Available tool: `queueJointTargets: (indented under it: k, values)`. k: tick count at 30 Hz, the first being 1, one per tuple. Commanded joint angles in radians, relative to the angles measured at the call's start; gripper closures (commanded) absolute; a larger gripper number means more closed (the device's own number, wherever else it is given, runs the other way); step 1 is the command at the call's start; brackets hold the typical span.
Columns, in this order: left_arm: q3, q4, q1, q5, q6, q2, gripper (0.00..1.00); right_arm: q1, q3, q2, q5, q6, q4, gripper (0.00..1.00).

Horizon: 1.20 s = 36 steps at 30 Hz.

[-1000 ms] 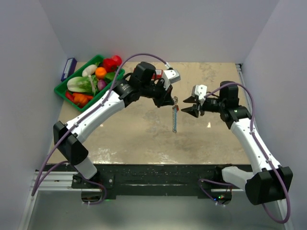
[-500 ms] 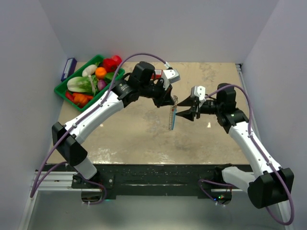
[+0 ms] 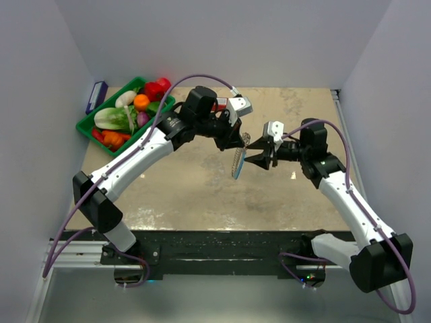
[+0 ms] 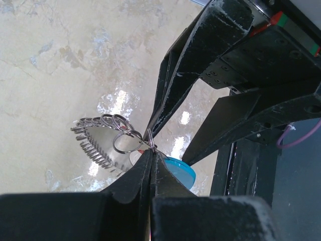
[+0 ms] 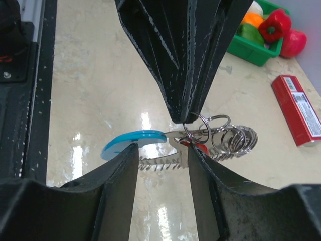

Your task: Remove the keys from the keyring

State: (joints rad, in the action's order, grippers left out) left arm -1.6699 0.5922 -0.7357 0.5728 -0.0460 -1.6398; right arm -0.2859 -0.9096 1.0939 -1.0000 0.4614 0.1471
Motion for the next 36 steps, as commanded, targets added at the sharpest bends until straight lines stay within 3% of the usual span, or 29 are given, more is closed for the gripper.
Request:
queueJointTargets:
  k: [1,6,20,30,36]
  values:
    - [-0.019,-0.058,-0.004,0.032,-0.006,0.051,1.00,-0.002,-0.104,-0.015,0.073,0.113,0.125,0.54]
    - [-0.010,-0.057,-0.004,0.030,-0.009,0.057,1.00,-0.002,-0.202,-0.031,0.136,0.197,0.226,0.56]
    - [0.001,-0.065,-0.005,0.061,0.006,0.038,1.00,-0.071,-0.241,0.009,0.222,0.244,0.210,0.59]
    - [0.001,-0.065,-0.005,0.067,0.011,0.028,1.00,-0.113,-0.256,0.020,0.264,0.313,0.262,0.74]
    - [-0.004,-0.065,-0.007,0.067,0.011,0.028,1.00,-0.130,-0.259,0.024,0.291,0.356,0.293,0.75]
